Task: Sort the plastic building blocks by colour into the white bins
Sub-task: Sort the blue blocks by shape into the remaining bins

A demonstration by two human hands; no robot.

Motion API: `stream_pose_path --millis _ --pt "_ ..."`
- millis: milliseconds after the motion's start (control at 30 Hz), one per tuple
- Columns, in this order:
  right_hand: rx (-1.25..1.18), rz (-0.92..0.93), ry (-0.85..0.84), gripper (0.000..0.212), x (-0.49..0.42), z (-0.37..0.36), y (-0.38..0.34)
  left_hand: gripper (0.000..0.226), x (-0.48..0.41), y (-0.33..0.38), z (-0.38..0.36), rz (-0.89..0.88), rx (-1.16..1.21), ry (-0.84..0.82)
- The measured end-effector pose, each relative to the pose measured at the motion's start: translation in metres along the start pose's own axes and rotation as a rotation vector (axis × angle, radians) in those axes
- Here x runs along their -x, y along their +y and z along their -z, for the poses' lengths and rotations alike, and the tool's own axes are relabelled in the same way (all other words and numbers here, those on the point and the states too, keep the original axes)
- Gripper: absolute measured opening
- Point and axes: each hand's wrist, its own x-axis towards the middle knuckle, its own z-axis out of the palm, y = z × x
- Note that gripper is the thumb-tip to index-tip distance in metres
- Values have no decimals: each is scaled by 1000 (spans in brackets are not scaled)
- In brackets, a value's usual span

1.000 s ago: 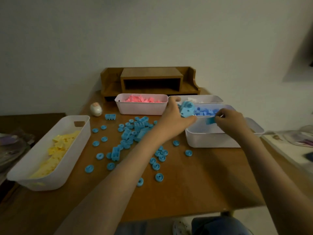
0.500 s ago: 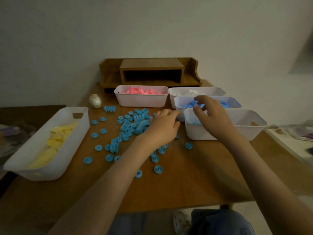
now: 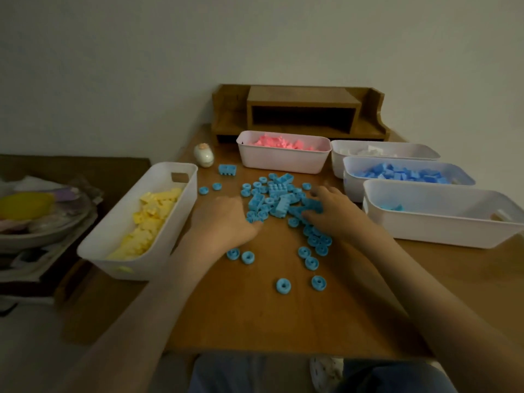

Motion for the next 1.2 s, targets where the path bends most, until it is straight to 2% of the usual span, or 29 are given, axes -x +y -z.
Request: stream_pose_path --millis 67,167,267,367,467,567,667,800,900,967,1067,1133,1200 --pt "8 17 -62 58 -5 0 -3 40 -7 -3 -8 44 -49 20" --pt "10 91 -113 60 -8 -2 -3 26 -14 -4 -15 26 -37 13" --pt "-66 183 -79 52 -5 -8 -1 12 -18 -2 -21 20 34 32" --pt "-148 213 -28 47 -3 -8 1 21 -19 1 -23 23 106 105" --pt "-200 210 17 28 -4 -8 3 32 -18 6 -21 25 177 216" --pt "-206 193 23 17 -5 -9 4 28 -19 5 -23 5 235 311" --pt "-219 182 -10 15 -3 -9 5 27 -16 4 -28 -79 248 341" --pt "-199 199 -85 22 1 -10 4 23 -18 5 -36 -190 343 319" --pt "-212 232 17 26 5 -7 3 23 -21 4 -39 -192 398 370" --pt "-398 169 100 25 9 -4 0 21 -23 1 -38 -138 443 455" --pt "-872 77 65 20 14 2 -10 14 -24 -1 -36 -141 555 520" --pt "-1063 53 -33 22 16 4 -18 10 -21 3 -35 -204 659 494" --pt "-1190 56 -131 25 20 6 -25 12 -15 13 -33 -251 684 382"
